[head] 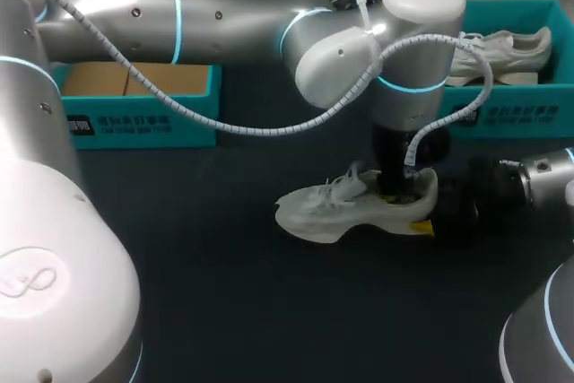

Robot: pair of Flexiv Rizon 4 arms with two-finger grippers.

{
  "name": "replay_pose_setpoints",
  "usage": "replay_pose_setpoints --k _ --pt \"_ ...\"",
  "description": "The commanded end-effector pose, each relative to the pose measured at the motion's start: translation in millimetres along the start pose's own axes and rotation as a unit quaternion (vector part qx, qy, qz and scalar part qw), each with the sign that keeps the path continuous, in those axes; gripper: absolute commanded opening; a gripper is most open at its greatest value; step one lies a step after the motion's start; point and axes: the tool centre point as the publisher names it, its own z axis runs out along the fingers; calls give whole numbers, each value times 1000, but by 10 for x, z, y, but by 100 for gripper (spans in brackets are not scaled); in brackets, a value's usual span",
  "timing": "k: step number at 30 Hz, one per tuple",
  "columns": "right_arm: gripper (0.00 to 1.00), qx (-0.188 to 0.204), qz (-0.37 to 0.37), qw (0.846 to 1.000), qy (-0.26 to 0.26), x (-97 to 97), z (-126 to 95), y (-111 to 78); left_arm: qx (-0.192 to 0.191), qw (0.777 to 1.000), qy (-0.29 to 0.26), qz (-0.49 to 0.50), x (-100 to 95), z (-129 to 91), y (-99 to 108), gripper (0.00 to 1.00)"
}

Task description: Take the shoe out of the shoebox, open the shoe tongue, remove and reinsert the insole, then place the shoe into the shoebox

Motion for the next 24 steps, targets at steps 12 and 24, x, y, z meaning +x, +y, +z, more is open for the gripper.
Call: replay_pose_setpoints --k 12,24 --pt "0 1 0 1000 0 -2 30 -31 -5 999 5 32 137 163 40 2" --pt "0 1 0 1000 0 -2 30 -31 -5 999 -3 34 85 171 0 33"
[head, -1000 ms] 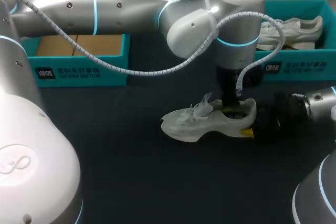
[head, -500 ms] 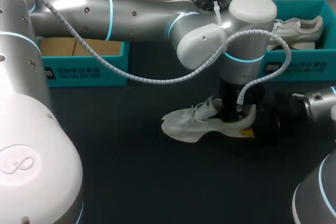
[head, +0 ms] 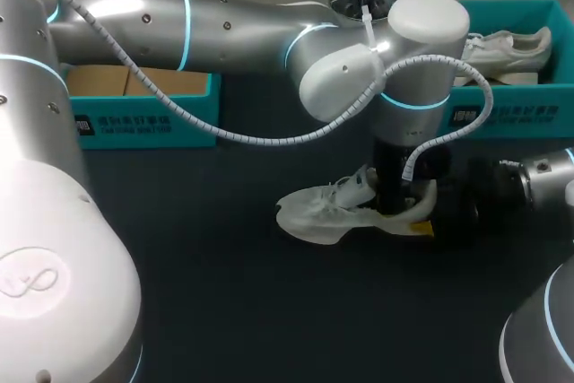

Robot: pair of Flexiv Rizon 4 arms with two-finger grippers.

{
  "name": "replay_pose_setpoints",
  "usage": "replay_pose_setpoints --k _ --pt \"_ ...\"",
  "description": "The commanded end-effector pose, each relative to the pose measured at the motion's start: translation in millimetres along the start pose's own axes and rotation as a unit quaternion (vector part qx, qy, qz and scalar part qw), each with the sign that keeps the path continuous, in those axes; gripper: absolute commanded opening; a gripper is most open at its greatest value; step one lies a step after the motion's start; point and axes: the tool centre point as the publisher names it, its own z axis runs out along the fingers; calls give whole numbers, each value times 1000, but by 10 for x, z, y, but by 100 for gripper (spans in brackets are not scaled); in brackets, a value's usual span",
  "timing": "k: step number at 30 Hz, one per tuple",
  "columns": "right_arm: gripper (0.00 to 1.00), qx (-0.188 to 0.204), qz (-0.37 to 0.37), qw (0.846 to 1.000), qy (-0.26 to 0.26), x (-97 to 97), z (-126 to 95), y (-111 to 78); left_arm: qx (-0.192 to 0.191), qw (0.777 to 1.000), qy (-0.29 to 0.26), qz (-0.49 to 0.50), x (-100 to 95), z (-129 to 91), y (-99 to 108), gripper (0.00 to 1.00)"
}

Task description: Take the shoe out of the shoebox, open the shoe tongue, remove and reinsert the insole, then place the shoe into the shoebox

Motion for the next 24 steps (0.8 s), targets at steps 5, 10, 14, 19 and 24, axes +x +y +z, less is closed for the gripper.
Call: replay_pose_setpoints --k 5,10,14,19,24 --pt "0 1 1 1000 0 -10 28 -31 1 1000 -3 6 -8 87 -21 34" --pt "0 1 1 1000 0 -10 28 -31 1 1000 -5 10 -81 243 -59 36" --pt "0 1 1 1000 0 -10 28 -31 4 1000 -7 12 -124 373 -79 38" --pt "0 1 1 1000 0 -10 28 -31 -2 1000 -18 18 -155 517 -89 40" --pt "0 1 1 1000 0 -10 28 -31 -1 999 -32 21 -185 534 -69 0"
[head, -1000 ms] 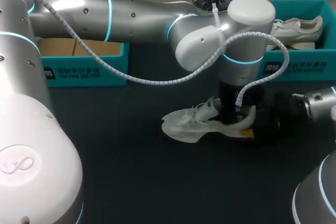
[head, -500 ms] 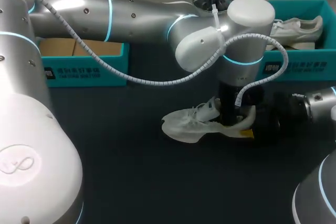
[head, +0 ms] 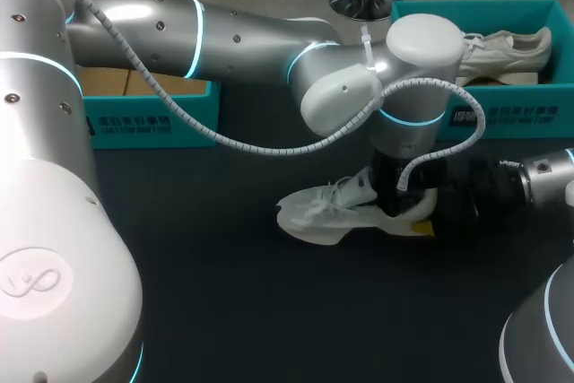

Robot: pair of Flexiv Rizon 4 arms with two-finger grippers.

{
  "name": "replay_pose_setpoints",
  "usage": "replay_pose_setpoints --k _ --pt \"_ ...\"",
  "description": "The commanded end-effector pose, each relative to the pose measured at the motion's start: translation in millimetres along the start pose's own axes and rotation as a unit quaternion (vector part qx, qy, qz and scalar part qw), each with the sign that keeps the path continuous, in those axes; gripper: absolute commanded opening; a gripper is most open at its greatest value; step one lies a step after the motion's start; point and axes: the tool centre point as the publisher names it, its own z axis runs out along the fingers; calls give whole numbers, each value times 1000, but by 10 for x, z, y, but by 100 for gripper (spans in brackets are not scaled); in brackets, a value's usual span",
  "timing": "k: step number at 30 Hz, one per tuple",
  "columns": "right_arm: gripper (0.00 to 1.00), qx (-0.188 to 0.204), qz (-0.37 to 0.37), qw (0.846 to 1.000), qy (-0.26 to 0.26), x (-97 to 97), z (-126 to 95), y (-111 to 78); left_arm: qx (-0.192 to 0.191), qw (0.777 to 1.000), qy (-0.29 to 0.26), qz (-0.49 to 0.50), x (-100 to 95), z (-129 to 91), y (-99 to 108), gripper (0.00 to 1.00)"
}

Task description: Take the shoe out of the shoebox, open the shoe tongue, remove and reinsert the insole, then place the shoe into the shoebox

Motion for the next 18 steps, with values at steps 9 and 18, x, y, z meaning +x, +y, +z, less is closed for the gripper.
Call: replay_pose_setpoints --k 9,18 --pt "0 0 1 1000 0 -7 32 -21 17 999 -27 -18 -66 70 2 0" --pt "0 0 1 1000 0 -7 32 -21 39 997 -56 -21 -26 -153 26 0"
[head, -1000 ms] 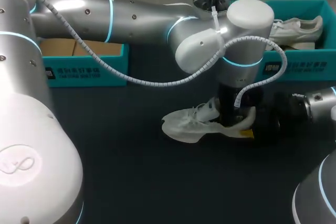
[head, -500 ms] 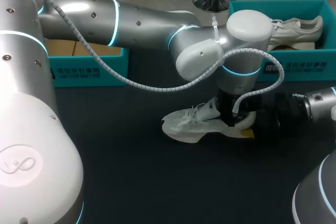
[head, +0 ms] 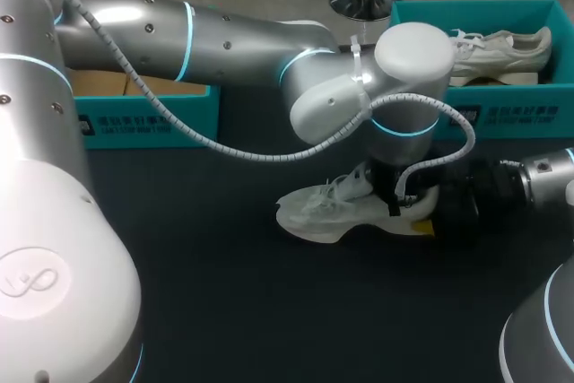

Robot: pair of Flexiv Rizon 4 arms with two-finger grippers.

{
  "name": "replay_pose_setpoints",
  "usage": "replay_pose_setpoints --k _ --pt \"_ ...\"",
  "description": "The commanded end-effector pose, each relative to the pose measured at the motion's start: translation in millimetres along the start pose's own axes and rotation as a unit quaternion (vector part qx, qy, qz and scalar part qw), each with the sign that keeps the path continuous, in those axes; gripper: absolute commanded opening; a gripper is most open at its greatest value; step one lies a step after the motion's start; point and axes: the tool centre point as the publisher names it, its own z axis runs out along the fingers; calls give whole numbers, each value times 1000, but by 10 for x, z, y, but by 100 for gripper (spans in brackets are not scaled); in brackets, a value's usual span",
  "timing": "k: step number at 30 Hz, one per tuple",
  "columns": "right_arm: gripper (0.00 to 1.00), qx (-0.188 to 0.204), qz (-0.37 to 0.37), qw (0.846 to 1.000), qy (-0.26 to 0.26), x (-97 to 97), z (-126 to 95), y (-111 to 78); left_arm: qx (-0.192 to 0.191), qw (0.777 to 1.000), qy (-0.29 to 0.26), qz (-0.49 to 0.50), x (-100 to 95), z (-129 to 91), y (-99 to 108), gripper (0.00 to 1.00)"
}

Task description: Take the shoe out of the shoebox, open the shoe tongue, remove and reinsert the insole, then place the shoe into the shoebox

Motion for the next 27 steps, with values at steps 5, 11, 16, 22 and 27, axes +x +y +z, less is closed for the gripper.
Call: replay_pose_setpoints --k 5,11,16,22,27 --pt "0 1 0 1000 0 -1 36 -27 26 999 -28 -14 -4 -300 72 0" --pt "0 1 0 1000 0 -1 36 -27 53 997 -48 -33 -26 -535 134 0" --pt "0 1 0 1000 0 -1 36 -27 77 994 -59 -45 -21 -724 188 0" --pt "0 1 0 1000 0 -1 36 -27 95 992 -64 -55 -20 -867 198 0" --pt "0 1 0 1000 0 -1 36 -27 109 991 -61 -54 35 -945 173 0"
